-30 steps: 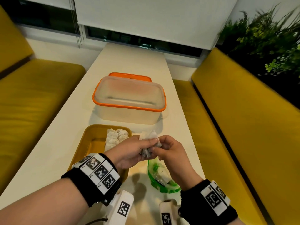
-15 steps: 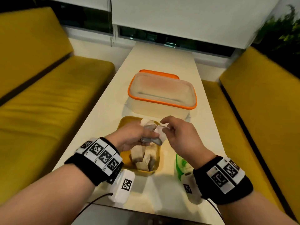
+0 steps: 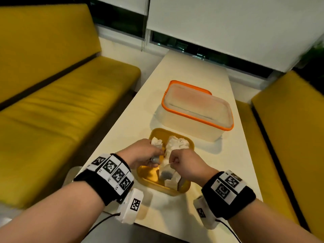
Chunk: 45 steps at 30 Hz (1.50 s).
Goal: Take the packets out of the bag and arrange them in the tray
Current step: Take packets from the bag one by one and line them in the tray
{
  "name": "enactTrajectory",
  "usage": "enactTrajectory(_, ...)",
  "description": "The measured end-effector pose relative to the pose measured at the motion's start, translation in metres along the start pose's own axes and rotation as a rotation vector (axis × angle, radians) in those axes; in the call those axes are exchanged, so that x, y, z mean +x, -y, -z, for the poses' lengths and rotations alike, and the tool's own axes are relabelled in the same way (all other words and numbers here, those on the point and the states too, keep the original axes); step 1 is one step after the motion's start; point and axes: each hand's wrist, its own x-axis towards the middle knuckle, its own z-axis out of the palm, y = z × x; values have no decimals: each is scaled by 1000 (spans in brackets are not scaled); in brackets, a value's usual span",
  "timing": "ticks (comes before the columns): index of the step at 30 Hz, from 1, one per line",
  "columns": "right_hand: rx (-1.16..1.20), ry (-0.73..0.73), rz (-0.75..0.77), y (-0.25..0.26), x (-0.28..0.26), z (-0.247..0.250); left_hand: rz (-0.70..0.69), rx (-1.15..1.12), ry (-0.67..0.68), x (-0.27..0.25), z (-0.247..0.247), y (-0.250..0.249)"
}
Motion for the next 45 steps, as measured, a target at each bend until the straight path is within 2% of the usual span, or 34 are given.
enactTrajectory(3, -166, 56, -27, 0, 6, -3, 49, 177, 95, 5, -5, -2)
enactTrajectory(8, -161, -111, -79, -15, -3, 12, 124, 600, 201, 9, -8, -3)
enactTrajectory(11, -225, -17, -92, -22, -19, 11, 152, 701, 229, 12, -11, -8)
enactTrajectory(13, -185, 28, -81, -27, -25, 2, 154, 731, 231, 15, -16, -11)
enactTrajectory(17, 1, 1, -73, -33, -30, -10, 122, 746, 205, 19, -22, -11)
enactTrajectory(21, 73, -65, -32, -39, -32, -14, 42, 715, 168, 23, -27, -8)
enactTrajectory(24, 39, -90, 3, -40, -32, -19, 27, 727, 196, 22, -28, -6)
enactTrajectory(27, -101, -109, 7, -35, -32, -25, 25, 793, 199, 21, -24, -7)
enactTrajectory(32, -165, -233, -6, -32, -33, -31, 5, 714, 167, 21, -21, -10)
enactTrajectory(36, -193, -227, 51, -34, -30, -27, 30, 665, 163, 20, -20, -8)
enactTrajectory(43, -99, -179, 34, -32, -32, -12, 17, 634, 150, 17, -19, -7)
enactTrajectory(45, 11, -209, -1, -32, -33, -6, 7, 621, 143, 15, -18, -8)
